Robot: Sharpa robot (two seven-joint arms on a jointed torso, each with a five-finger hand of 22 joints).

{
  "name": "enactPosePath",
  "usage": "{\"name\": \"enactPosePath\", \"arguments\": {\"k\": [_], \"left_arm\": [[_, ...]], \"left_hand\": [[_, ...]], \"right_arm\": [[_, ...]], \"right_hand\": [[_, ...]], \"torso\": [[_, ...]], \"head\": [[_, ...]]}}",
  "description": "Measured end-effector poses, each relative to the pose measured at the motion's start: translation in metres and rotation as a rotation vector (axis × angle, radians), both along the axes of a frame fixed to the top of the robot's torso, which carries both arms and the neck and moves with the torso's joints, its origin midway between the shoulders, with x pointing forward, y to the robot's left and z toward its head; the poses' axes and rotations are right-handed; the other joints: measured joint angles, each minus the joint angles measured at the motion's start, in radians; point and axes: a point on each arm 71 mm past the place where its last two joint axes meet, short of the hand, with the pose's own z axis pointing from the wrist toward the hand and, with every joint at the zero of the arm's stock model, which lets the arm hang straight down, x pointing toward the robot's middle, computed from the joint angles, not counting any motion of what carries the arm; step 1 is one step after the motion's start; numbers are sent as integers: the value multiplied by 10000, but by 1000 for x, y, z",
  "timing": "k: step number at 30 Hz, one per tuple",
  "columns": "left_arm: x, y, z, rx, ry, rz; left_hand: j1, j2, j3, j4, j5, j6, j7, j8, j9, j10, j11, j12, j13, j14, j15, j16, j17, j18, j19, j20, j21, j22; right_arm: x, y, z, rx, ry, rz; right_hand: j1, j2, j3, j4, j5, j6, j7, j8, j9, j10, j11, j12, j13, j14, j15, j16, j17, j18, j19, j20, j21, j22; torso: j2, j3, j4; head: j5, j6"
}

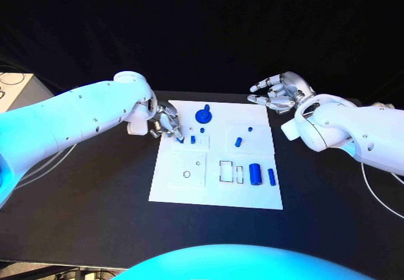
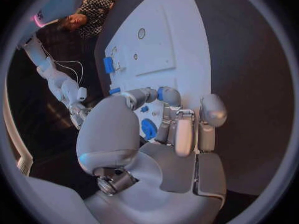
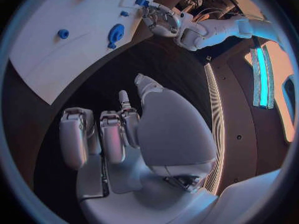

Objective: Assemble the parts on the task board

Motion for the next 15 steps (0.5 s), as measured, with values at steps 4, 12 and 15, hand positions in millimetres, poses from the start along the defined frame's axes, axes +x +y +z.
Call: {"name": "enactPosePath", "arguments": {"k": [4,12,15], "left_arm": [[0,-1,0,18,-3,-16],[0,-4,-1,98,-24,-19],[0,-4,-1,108,-53,31]], "left_hand": [[1,1,0,0,0,0,1,19,1,12,12,0,0,0,0,0,0,0,0,0,0,0],[2,2,0,0,0,-1,3,51,-23,6,8,0,46,0,0,0,0,0,0,0,0,-62],[-40,44,0,0,1,-1,3,53,-29,11,1,67,101,0,0,0,0,0,0,0,0,-73]], "right_arm": [[0,0,0,1,0,2],[0,0,0,2,1,5],[0,0,0,2,1,4]], "right_hand": [[0,0,0,0,0,0,0,0,0,0,0,0,0,0,0,0,-1,1,0,0,0,-1],[0,0,0,0,0,0,0,0,0,0,0,0,0,0,0,0,-2,0,0,0,0,-1],[0,0,0,0,0,0,0,0,0,0,0,0,0,0,0,0,-2,0,0,0,0,-2]], "torso": [[0,0,-1],[-1,6,-2],[-1,6,-2]], "head": [[-5,-6],[-8,-8],[-21,-6]]}}
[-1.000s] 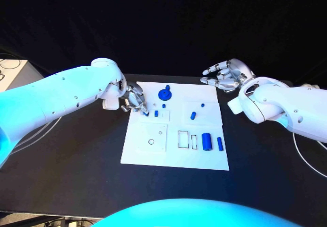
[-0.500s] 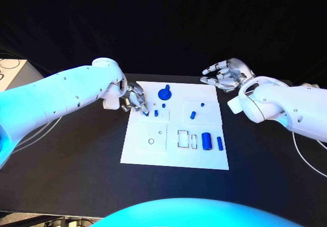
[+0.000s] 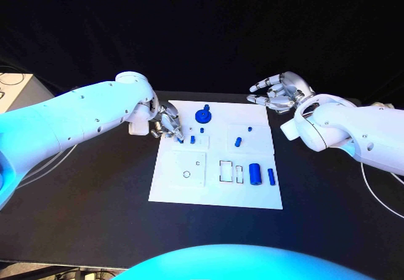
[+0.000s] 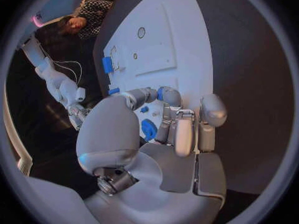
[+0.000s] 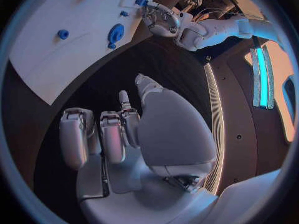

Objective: Assemble the parts on the task board

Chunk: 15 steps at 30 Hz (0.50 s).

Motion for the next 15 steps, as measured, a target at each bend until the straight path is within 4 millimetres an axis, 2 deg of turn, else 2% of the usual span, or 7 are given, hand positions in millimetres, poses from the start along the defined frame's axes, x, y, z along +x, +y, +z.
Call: {"name": "enactPosePath", "arguments": {"k": [5,15], "left_arm": [[-1,-2,0,11,-51,97],[-2,-5,-1,47,-195,314]], "left_hand": [[-24,24,-27,-27,113,38,37,28,15,53,-52,0,20,0,0,0,0,0,-36,-35,0,-36],[-100,98,-112,-112,113,75,71,15,58,128,-45,0,-3,0,0,0,0,0,-74,-1,0,-101]], "right_arm": [[0,0,0,-1,0,-3],[0,0,0,1,0,1]], "right_hand": [[0,0,0,0,0,0,0,0,0,0,0,0,0,0,0,0,-1,0,0,0,0,0],[0,0,0,0,0,0,0,0,0,0,0,0,0,0,0,0,-2,0,0,0,0,7]], "torso": [[-2,1,7],[-3,-6,10]], "head": [[-12,-9],[-21,-14]]}}
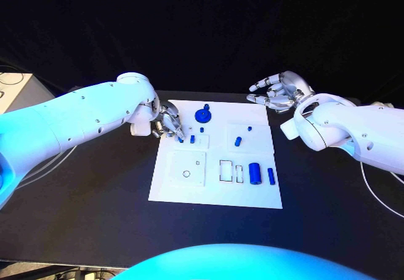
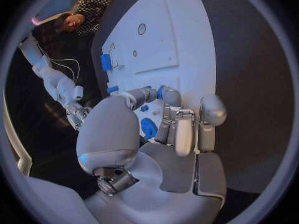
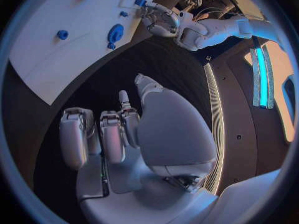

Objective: Assemble the parts on the task board

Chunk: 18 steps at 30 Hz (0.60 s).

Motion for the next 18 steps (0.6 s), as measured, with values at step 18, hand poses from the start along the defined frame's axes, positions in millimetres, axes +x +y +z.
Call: {"name": "enactPosePath", "arguments": {"k": [18], "left_arm": [[-2,1,-1,35,-70,151]], "left_hand": [[-282,-245,-404,-566,-96,-190,-114,102,186,56,-90,-155,-207,0,0,0,0,-1,-176,-38,-372,-419]], "right_arm": [[0,-1,0,0,1,-6]], "right_hand": [[-41,-41,70,-15,0,-36,-37,42,0,0,0,0,0,0,0,0,-2,153,0,0,-60,-2]], "torso": [[0,-1,1]], "head": [[-30,-23]]}}
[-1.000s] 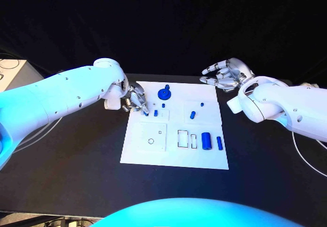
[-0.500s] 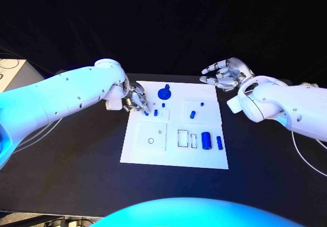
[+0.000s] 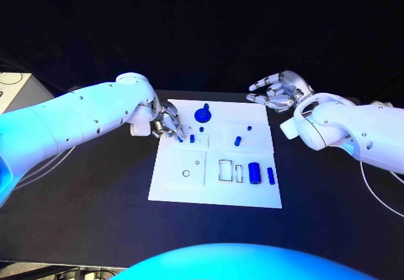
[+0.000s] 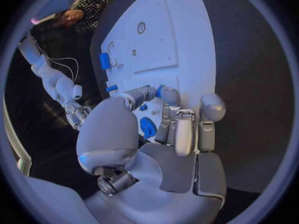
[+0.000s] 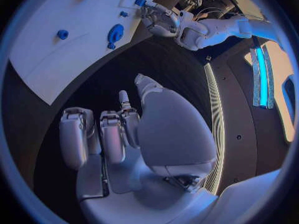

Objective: Assemble the parts on the task board

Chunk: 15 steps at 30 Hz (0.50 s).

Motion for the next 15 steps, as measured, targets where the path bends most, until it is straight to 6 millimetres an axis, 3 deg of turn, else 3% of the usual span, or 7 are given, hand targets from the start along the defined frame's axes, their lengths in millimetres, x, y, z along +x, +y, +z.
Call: {"name": "enactPosePath", "arguments": {"k": [6,13,15], "left_arm": [[-1,3,-1,-49,-60,56],[-2,7,-2,-134,-203,175],[-3,8,-2,-162,-249,199]], "left_hand": [[-146,-93,-151,-174,-114,11,-143,-83,-169,-75,-80,0,8,0,0,0,0,-1,0,0,-131,-114],[-365,-210,-1554,654,-384,174,-88,-258,-335,-114,-36,0,104,0,0,0,0,0,0,0,-206,-135],[-357,-218,-1845,945,-841,179,-92,-259,-366,-113,-36,0,126,0,0,0,0,-1,1,1,-206,-135]], "right_arm": [[0,0,0,-2,-2,-8],[0,-1,0,-2,-4,-7],[0,-1,0,-2,-5,-7]], "right_hand": [[-13,-13,0,0,0,0,0,-1,0,0,0,0,0,0,0,0,-1,1,0,0,0,-1],[-13,-13,0,0,0,0,0,-1,0,0,0,0,0,0,0,0,-1,1,0,0,0,-2],[-13,-13,0,0,0,0,0,-2,0,0,0,0,0,0,0,0,-1,1,0,0,0,-2]], "torso": [[0,0,-4],[0,0,-2],[0,0,-2]], "head": [[8,7],[14,33],[14,42]]}}
